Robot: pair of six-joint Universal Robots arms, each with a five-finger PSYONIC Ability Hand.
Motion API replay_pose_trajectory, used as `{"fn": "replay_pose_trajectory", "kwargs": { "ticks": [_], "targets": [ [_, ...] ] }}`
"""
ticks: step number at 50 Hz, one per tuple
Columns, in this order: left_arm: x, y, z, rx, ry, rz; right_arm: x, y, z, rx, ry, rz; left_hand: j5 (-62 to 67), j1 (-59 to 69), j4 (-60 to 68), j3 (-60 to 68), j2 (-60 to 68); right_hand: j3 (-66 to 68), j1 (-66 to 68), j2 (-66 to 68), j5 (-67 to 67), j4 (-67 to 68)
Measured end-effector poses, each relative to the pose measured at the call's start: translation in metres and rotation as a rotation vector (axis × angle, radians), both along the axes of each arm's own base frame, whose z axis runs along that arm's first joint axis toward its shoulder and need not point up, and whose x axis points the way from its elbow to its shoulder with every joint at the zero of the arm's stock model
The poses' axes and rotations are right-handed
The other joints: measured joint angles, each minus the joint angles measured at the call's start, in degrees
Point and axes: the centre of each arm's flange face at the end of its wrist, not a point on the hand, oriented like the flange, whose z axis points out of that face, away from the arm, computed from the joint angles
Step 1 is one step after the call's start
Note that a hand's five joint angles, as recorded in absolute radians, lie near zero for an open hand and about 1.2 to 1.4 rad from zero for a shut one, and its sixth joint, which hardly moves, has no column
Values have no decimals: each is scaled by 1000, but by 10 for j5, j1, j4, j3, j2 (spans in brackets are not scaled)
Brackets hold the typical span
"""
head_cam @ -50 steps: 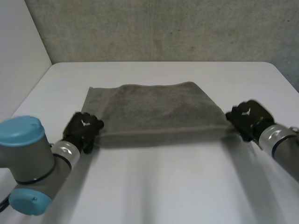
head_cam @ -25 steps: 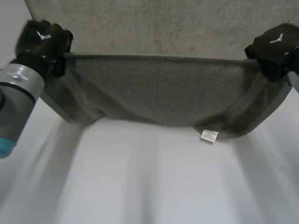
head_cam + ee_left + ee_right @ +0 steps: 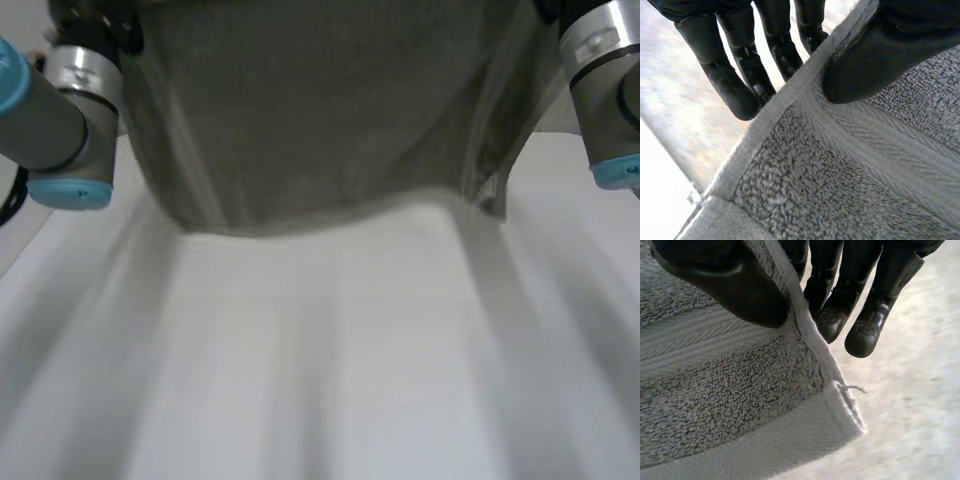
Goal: Fold the towel.
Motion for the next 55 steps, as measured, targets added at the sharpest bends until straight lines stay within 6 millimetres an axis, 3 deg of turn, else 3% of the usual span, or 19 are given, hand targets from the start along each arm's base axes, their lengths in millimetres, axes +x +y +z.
{"fn": "replay_pose_trajectory", "kwargs": {
  "ticks": [4,6,16,22,28,36,42,45,52,55],
  "targets": [
    [7,10,15,-12,86,-32,-4,9,5,-14,-5,-1,3,0,0,0,0,0,0,0,1,0],
    [7,15,6,43,84,-56,-5,12,-6,55,19,4,7,0,0,0,0,0,0,0,3,0],
    [10,66,-92,482,-46,-155,-14,55,-111,611,196,56,10,3,0,1,0,0,1,0,3,0],
    [21,103,-133,634,-117,-145,-27,87,-148,792,242,52,10,3,0,1,0,0,0,0,3,0],
    [38,139,-144,672,-211,-107,-48,118,-154,856,239,24,10,3,0,1,0,0,0,0,3,0],
    [63,176,-117,590,-241,-74,-79,151,-123,839,193,1,10,3,0,2,0,1,0,0,3,0],
    [68,180,-101,533,-235,-112,-86,156,-106,877,185,43,10,3,0,2,0,2,0,0,3,0],
    [67,176,-103,536,-239,-135,-86,149,-108,907,188,58,10,3,0,2,0,2,0,0,3,0],
    [48,145,-131,605,-261,-192,-79,110,-136,1005,209,66,10,5,0,2,0,3,0,0,4,0],
    [36,123,-149,636,-271,-192,-72,89,-152,1030,224,55,10,5,2,2,0,3,0,0,4,0]
  ]
}}
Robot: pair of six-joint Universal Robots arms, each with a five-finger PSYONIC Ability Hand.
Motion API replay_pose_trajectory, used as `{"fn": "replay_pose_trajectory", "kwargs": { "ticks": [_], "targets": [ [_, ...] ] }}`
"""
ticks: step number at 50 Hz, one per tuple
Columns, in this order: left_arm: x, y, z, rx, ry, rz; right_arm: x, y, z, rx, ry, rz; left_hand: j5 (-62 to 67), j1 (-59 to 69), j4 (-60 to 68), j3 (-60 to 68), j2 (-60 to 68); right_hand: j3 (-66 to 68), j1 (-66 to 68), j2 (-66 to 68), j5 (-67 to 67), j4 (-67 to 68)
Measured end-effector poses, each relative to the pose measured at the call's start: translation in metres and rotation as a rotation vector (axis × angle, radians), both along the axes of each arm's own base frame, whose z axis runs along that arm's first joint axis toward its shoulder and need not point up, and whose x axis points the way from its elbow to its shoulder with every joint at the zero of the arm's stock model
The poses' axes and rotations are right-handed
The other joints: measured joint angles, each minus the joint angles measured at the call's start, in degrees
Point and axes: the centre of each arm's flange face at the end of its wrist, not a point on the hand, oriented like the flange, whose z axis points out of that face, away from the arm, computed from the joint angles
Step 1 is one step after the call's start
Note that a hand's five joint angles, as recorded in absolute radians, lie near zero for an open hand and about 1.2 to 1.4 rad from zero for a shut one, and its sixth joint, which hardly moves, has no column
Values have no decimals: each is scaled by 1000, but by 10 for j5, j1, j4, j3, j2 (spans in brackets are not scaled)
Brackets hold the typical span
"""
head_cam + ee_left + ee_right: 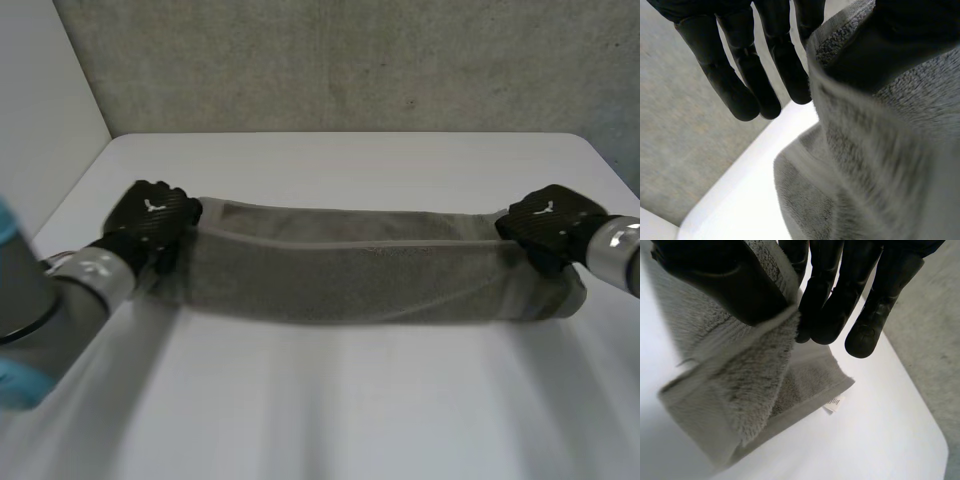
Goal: Fold the towel.
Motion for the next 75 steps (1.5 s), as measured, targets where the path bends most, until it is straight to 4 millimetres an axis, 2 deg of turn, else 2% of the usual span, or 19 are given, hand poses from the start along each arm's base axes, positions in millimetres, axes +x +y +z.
{"fn": "replay_pose_trajectory", "kwargs": {
  "ticks": [5,11,15,22,24,25,27,28,29,31,32,34,39,44,48,52,57,63,75],
  "targets": [
    [-19,-46,-30,11,-20,37,16,-33,-28,8,38,-11,0,0,1,0,0,0,0,0,0,0],
    [-34,-91,-48,-49,-28,68,35,-66,-50,-89,48,-15,0,0,1,0,0,0,0,0,0,0],
    [-41,-109,-56,-84,-35,66,46,-85,-61,-210,36,-17,0,0,1,1,0,0,0,0,0,0],
    [-52,-123,-74,-115,-61,46,55,-106,-76,-371,49,-28,0,0,1,0,0,0,0,0,0,0],
    [-54,-125,-78,-123,-69,41,56,-109,-79,-391,60,-29,-30,-11,-31,-37,-28,-33,-34,-32,-46,-36],
    [-55,-126,-80,-129,-74,39,56,-111,-81,-401,67,-30,-75,-55,-78,-94,-80,-100,-101,-100,-107,-104],
    [-56,-128,-84,-142,-83,36,57,-114,-87,-409,82,-29,-229,-200,-237,-242,-225,-316,-320,-323,-342,-319],
    [-56,-128,-85,-144,-85,35,57,-115,-88,-410,85,-29,-261,-244,-270,-274,-268,-372,-376,-381,-390,-364],
    [-57,-128,-87,-152,-88,35,57,-115,-91,-410,92,-28,-365,-351,-376,-382,-362,-472,-477,-484,-511,-475],
    [-58,-129,-87,-169,-91,34,56,-116,-95,-406,101,-29,-527,-509,-552,-556,-531,-591,-591,-595,-630,-594],
    [-58,-129,-86,-178,-92,34,56,-116,-96,-404,105,-30,-636,-612,-654,-662,-633,-616,-615,-616,-653,-617],
    [-59,-129,-85,-196,-91,34,56,-115,-98,-398,108,-33,-717,-679,-713,-728,-702,-629,-634,-622,-655,-623],
    [-60,-130,-75,-240,-80,34,55,-112,-98,-385,106,-40,-744,-688,-722,-745,-722,-629,-637,-622,-655,-623],
    [-60,-128,-45,-319,-50,32,52,-101,-75,-390,81,-46,-746,-689,-722,-745,-722,-629,-637,-622,-655,-623],
    [-59,-124,-21,-366,-31,19,49,-85,-52,-397,58,-49,-747,-689,-722,-745,-722,-629,-637,-622,-655,-623],
    [-58,-116,-9,-370,-22,-18,45,-67,-35,-395,43,-51,-747,-689,-722,-745,-722,-629,-639,-622,-655,-623],
    [-56,-99,-6,-311,-18,-93,41,-42,-26,-375,30,-36,-747,-690,-722,-745,-723,-629,-639,-622,-655,-623],
    [-48,-88,-11,-247,-23,-128,37,-20,-25,-345,22,-7,-747,-690,-722,-745,-723,-629,-639,-622,-655,-623],
    [-20,-100,-29,-192,-73,-65,31,-10,-30,-308,30,-8,-747,-690,-722,-745,-723,-629,-639,-622,-655,-623]
  ]
}}
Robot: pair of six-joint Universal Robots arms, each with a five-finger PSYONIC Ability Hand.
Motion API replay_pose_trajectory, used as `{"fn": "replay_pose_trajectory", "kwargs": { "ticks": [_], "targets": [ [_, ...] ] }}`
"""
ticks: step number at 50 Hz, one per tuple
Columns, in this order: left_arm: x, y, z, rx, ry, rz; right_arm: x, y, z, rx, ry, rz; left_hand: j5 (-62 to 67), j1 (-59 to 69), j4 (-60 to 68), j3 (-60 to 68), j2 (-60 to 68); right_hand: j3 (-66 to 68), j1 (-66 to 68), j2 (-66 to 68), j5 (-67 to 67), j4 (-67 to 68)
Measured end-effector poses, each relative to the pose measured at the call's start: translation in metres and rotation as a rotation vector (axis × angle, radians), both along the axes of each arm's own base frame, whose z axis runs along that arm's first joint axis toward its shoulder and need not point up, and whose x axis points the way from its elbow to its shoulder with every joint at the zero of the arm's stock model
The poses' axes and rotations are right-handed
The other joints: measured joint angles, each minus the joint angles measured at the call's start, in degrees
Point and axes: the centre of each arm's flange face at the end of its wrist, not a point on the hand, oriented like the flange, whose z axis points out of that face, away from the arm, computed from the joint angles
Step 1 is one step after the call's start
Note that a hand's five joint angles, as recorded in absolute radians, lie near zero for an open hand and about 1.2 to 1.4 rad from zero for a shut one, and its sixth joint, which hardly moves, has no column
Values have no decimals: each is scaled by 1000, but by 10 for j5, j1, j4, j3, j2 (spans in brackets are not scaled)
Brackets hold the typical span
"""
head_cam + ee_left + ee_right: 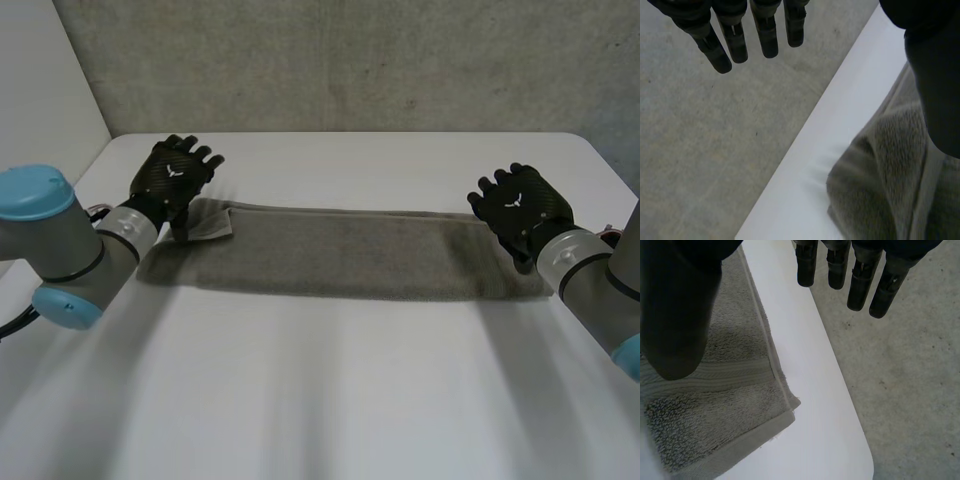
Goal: Fold the towel.
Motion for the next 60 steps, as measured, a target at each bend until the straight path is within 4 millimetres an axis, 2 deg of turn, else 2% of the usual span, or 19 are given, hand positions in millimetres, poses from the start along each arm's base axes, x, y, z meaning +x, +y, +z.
{"fn": "replay_pose_trajectory", "kwargs": {
  "ticks": [9,15,22,29,35,42,49,57,60],
  "targets": [
    [10,6,-12,43,-16,21,-5,8,-3,28,1,-16,0,0,0,-2,0,0,0,0,0,0],
    [9,5,-29,72,-23,18,-15,12,-12,73,-8,-40,0,-1,0,-2,0,0,0,0,0,0],
    [6,-24,-47,16,-13,39,-26,14,-23,135,-50,-85,-1,-2,0,-2,0,0,0,0,0,0],
    [10,-64,-45,-132,26,150,-37,8,-28,168,-103,-133,-1,-2,0,-2,0,0,0,0,0,0],
    [13,-76,-46,-182,43,213,-44,0,-36,190,-132,-165,-1,-2,0,-2,0,0,0,0,0,0],
    [10,-63,-49,-149,30,207,-43,-13,-54,209,-141,-168,-1,-2,0,-2,0,0,2,1,1,0],
    [12,-39,-32,-117,26,198,-40,-30,-68,217,-143,-161,-1,-2,0,-2,0,57,69,54,74,49],
    [24,-8,-9,-88,25,209,-36,-46,-74,206,-146,-158,-2,-2,0,-4,-2,299,307,300,306,291],
    [29,1,-4,-78,23,214,-36,-51,-76,198,-146,-161,-2,-2,0,-5,-3,463,476,468,464,458]
  ]
}}
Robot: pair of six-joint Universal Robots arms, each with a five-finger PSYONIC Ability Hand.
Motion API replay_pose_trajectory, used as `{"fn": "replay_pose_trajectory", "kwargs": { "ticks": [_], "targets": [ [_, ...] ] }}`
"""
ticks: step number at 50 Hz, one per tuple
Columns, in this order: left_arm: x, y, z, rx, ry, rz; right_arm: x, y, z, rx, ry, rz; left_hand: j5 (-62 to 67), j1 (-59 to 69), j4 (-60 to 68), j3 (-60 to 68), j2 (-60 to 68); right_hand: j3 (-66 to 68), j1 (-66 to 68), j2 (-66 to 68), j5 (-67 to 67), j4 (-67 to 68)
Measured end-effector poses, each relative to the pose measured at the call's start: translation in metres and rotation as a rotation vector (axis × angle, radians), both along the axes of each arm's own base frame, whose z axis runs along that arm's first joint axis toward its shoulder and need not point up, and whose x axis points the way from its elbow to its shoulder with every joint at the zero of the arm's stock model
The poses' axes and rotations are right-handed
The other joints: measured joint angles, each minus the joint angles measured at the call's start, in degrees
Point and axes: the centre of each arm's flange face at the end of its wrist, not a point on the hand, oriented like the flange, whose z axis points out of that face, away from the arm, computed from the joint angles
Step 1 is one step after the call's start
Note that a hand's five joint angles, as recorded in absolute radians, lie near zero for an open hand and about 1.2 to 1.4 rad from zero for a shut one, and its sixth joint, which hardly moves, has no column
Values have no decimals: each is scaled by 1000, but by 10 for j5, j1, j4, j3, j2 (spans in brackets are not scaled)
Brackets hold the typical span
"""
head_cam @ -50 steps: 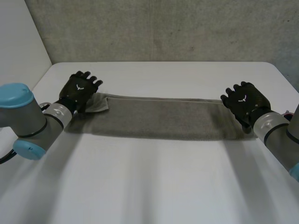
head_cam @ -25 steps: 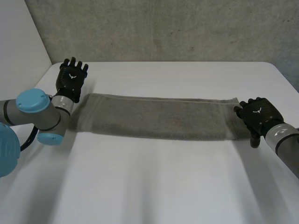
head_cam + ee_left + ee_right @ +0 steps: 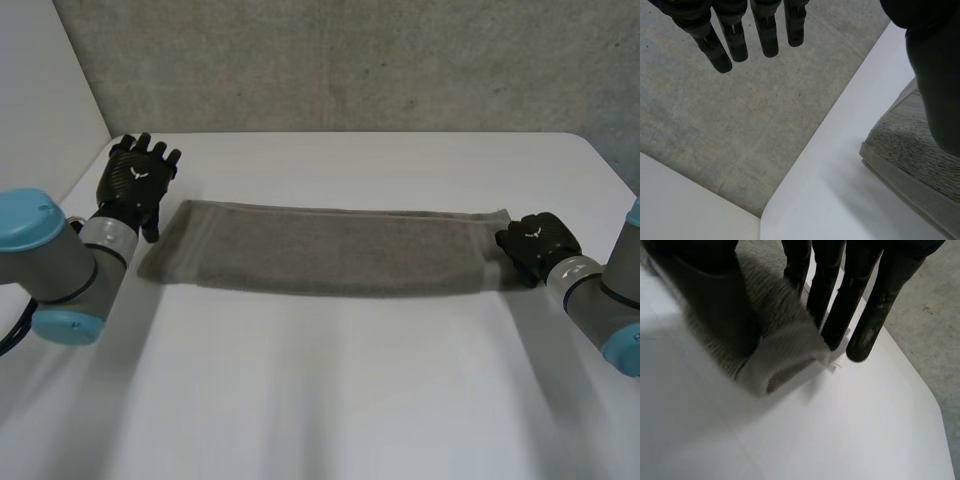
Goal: Fold the towel.
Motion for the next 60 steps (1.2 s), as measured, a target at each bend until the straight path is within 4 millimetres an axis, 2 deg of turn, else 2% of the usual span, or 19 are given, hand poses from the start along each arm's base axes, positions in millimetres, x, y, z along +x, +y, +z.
{"fn": "replay_pose_trajectory", "kwargs": {
  "ticks": [3,11,14,22,25,29,31,32,35,38,42,46,49,50,52,53,54,56,60],
  "targets": [
    [5,8,3,11,0,7,0,-5,-1,-7,4,-5,0,0,0,0,0,133,144,137,154,144],
    [10,24,9,29,18,1,-10,-14,3,-33,32,-68,0,0,0,0,0,145,152,142,168,162],
    [11,27,12,33,29,0,-23,-21,11,-56,71,-109,0,0,0,0,0,145,152,142,169,162],
    [16,38,23,31,64,8,-76,-49,44,-141,279,-226,-1,0,0,0,0,147,153,142,169,162],
    [18,40,28,27,77,11,-81,-57,59,-187,342,-244,-2,0,0,0,0,148,153,142,169,162],
    [18,42,34,18,100,10,-58,-62,83,-276,360,-210,-2,-1,0,0,0,150,154,142,169,162],
    [18,43,39,12,118,7,-28,-58,99,-345,342,-157,-2,-1,0,0,0,150,154,142,169,162],
    [18,43,40,11,123,6,-21,-57,102,-359,336,-144,-1,-1,0,0,0,151,154,142,169,162],
    [15,44,45,3,146,-2,31,-40,119,-453,287,-37,-2,-2,0,0,0,156,155,142,169,162],
    [9,47,51,-5,172,-20,97,-7,129,-558,213,132,-2,-2,0,0,0,158,155,142,169,162],
    [-1,52,55,-10,188,-50,160,36,120,-622,144,330,-2,-2,0,0,0,158,155,142,169,162],
    [-14,60,56,-9,195,-86,211,84,86,-607,106,541,-2,-2,0,0,0,158,155,142,169,162],
    [-21,64,55,-5,195,-104,228,105,65,-579,101,628,-2,-2,0,0,0,158,155,142,169,162],
    [-24,67,54,-2,195,-113,234,112,54,-562,103,662,-1,-2,0,0,0,108,103,90,113,108],
    [-29,70,52,4,193,-123,239,121,35,-529,113,701,-1,-2,0,0,0,-99,-119,-124,-100,-99],
    [-31,71,51,7,193,-125,240,122,31,-522,115,706,-2,-2,0,0,0,-146,-165,-184,-149,-145],
    [-33,72,49,11,192,-130,240,124,24,-506,122,713,-2,-2,0,0,0,-282,-290,-313,-284,-282],
    [-37,74,46,19,190,-136,240,124,16,-488,129,713,-2,-2,0,0,0,-422,-425,-441,-436,-423],
    [-44,78,42,28,188,-153,234,122,17,-459,117,691,-2,-2,0,-1,0,-465,-473,-469,-464,-460]
  ]
}}
